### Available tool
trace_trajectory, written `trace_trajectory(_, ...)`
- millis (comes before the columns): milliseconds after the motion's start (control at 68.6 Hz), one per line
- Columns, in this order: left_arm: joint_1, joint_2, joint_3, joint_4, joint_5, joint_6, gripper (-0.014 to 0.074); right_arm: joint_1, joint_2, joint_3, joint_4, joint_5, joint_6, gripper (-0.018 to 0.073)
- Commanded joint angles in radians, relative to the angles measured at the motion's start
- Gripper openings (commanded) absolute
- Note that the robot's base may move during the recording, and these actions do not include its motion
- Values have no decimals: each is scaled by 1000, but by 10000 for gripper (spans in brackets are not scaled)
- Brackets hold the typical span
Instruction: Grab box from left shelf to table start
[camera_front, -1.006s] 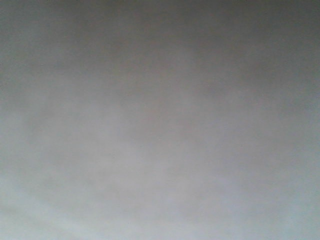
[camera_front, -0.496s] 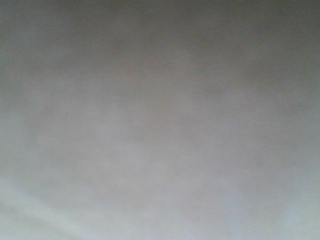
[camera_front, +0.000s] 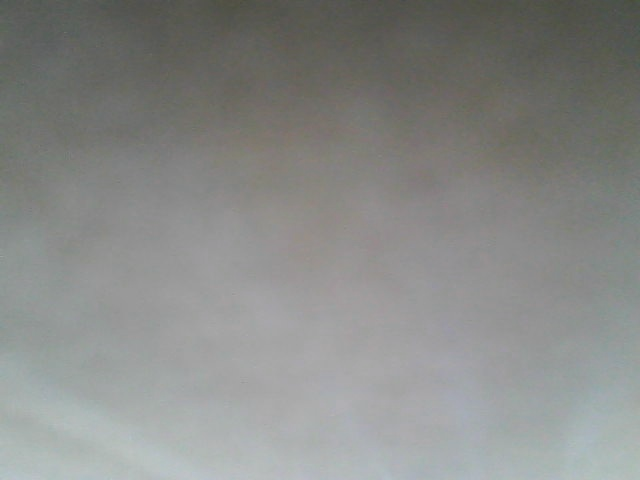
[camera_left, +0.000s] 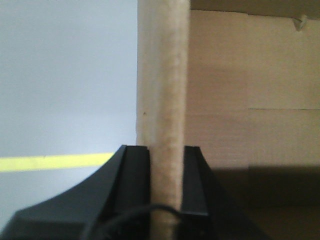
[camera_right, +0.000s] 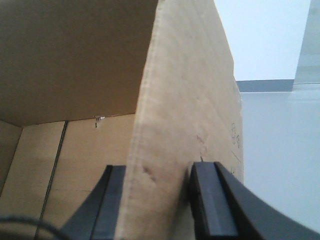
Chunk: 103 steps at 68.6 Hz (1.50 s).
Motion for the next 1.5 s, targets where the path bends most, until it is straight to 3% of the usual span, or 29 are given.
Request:
trace_trajectory(0,2,9,-13,87,18,1,-92,-3,11,-27,-67,-128,12,58)
trace_trajectory(1487,2,9,-13,89,17,1,-92,-4,15,-27,-67,-129,12,58)
